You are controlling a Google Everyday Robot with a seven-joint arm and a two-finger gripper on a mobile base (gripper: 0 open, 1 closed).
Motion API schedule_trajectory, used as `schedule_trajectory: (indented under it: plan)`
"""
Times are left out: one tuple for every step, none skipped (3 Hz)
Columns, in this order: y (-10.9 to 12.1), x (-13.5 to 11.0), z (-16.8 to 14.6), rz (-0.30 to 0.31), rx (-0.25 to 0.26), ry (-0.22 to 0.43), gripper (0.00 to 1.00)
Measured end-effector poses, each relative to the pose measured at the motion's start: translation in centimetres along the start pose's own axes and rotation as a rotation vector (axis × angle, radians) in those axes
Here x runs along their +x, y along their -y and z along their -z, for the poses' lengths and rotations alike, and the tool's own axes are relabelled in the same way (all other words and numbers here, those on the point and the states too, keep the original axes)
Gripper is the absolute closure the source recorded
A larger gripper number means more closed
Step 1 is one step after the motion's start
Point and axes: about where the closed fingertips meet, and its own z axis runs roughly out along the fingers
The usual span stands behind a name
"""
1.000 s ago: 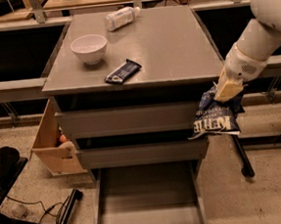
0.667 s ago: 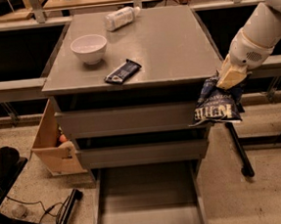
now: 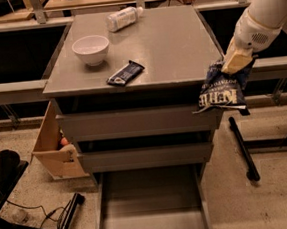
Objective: Pick blue chip bag from bottom drawer and place on counter
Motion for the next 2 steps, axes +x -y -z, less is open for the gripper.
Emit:
schedule_trajectory:
  plan:
    - [3.0, -1.6, 1.9, -0.018, 0.025, -0.017, 1.00]
    - [6.3, -2.4, 3.3, -0.077, 0.081, 0.003, 1.00]
